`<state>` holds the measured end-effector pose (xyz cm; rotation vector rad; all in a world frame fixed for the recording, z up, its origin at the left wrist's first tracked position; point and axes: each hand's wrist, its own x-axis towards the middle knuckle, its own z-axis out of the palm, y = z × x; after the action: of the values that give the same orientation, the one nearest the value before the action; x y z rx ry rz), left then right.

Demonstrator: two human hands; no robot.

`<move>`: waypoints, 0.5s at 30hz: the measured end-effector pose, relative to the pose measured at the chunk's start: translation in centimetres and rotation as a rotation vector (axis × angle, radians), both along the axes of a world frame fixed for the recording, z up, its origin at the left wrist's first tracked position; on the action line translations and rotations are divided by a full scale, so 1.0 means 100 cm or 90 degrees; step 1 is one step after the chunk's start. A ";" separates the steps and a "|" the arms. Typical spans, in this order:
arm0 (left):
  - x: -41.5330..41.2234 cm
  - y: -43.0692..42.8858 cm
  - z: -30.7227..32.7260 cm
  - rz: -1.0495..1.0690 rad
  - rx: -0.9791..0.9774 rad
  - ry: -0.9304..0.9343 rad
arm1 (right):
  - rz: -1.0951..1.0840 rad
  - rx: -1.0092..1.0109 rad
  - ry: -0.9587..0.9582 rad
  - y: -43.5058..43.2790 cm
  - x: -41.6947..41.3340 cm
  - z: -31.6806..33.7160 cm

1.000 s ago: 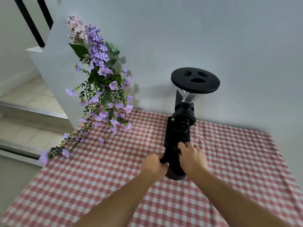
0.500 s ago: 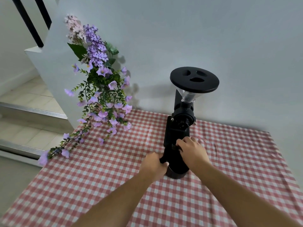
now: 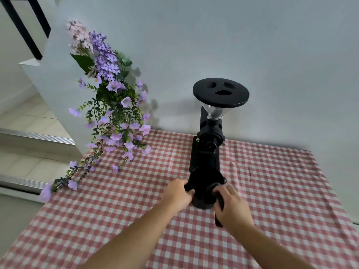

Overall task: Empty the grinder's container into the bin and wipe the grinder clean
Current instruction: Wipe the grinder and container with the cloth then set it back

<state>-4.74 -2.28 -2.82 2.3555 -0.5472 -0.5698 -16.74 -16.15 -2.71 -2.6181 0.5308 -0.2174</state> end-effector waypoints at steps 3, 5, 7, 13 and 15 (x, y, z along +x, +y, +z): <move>0.002 0.000 0.002 -0.008 -0.012 0.004 | -0.072 0.066 -0.154 -0.006 0.020 0.016; 0.003 0.001 0.003 -0.021 -0.015 0.001 | -0.090 0.087 -0.137 -0.002 0.039 0.021; 0.003 0.002 0.005 -0.036 -0.016 0.003 | -0.047 0.071 -0.029 0.012 0.052 0.015; 0.005 0.005 0.004 -0.036 -0.010 -0.007 | 0.157 -0.056 0.030 0.020 0.025 -0.024; 0.005 0.006 0.003 -0.043 -0.012 0.000 | 0.200 -0.099 0.070 0.007 0.010 -0.029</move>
<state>-4.22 -1.65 -2.52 2.3268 -0.6315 -0.5930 -15.76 -15.43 -5.56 -2.8311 0.1365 -0.0150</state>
